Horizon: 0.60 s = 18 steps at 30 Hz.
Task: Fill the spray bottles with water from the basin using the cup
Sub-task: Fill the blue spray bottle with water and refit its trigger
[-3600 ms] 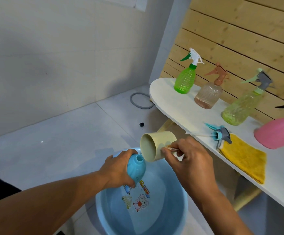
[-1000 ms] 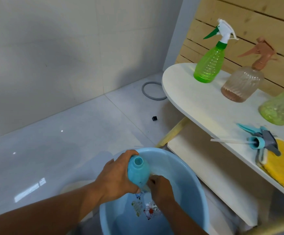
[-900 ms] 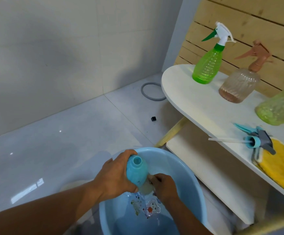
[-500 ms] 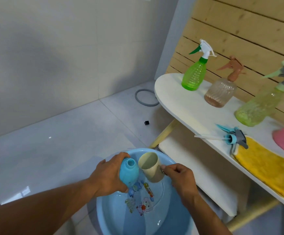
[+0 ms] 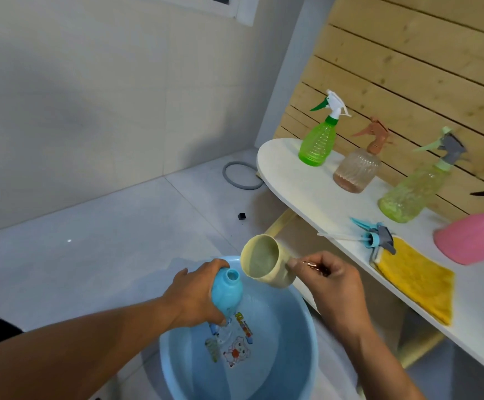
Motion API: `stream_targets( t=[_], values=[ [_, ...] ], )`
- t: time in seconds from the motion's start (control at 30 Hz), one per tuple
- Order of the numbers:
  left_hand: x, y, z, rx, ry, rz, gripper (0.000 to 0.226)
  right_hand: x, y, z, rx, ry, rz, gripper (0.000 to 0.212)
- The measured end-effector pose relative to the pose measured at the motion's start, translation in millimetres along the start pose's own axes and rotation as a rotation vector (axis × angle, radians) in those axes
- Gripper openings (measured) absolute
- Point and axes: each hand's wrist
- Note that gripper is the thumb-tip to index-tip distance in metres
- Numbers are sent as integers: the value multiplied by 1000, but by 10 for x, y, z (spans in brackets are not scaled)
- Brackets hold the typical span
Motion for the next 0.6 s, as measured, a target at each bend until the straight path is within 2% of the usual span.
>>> stream_targets(
  t=[0.23, 0.6],
  values=[
    [-16, 42, -19, -18, -14, -4, 105, -19, -53, 97, 71, -190, -16, 15],
    [-55, 83, 60, -18, -5, 14, 106, -85, -44, 189, 212, -350, -39, 13]
  ],
)
Point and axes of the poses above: each hand's wrist, its own y-axis towards the middle knuckle, its own x-axis out of the back of the hand, z = x × y, and after that the axes turned 4 degrees about z, right-handed
